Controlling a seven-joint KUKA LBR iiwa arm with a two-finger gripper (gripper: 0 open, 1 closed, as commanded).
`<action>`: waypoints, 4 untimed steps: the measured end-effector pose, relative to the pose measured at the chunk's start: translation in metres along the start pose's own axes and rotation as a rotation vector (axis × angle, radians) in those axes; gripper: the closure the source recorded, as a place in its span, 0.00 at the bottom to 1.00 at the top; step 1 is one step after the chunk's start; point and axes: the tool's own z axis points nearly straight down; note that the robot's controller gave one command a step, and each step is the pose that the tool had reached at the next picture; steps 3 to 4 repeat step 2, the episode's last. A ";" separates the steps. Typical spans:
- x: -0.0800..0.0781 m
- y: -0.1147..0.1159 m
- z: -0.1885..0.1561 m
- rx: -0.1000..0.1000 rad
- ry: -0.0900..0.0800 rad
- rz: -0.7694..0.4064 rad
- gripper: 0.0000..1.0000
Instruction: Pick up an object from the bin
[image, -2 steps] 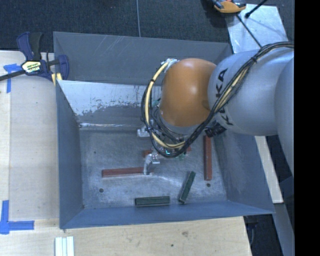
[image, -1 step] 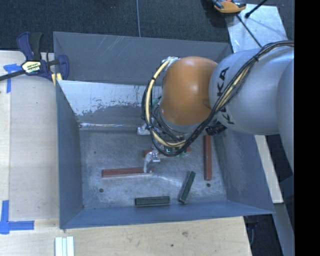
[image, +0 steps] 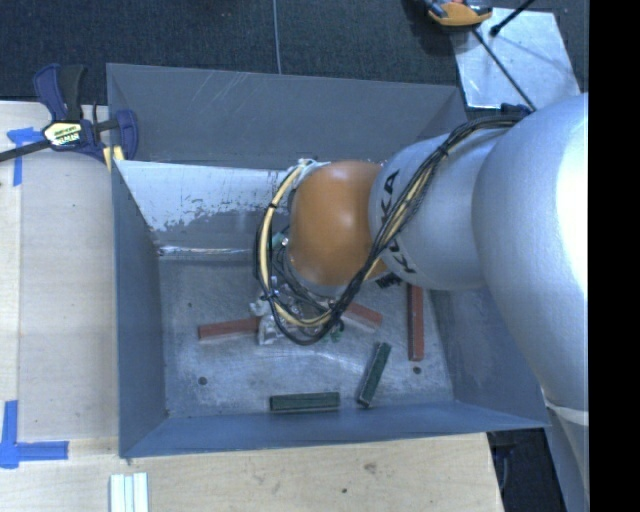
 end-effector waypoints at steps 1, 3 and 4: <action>0.000 0.000 0.000 0.000 0.000 0.000 1.00; -0.001 0.010 -0.166 0.002 0.015 -0.016 1.00; -0.001 0.010 -0.166 0.002 0.015 -0.016 1.00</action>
Offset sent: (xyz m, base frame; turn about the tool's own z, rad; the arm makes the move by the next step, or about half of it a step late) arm -0.0066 0.0100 0.1621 -0.0186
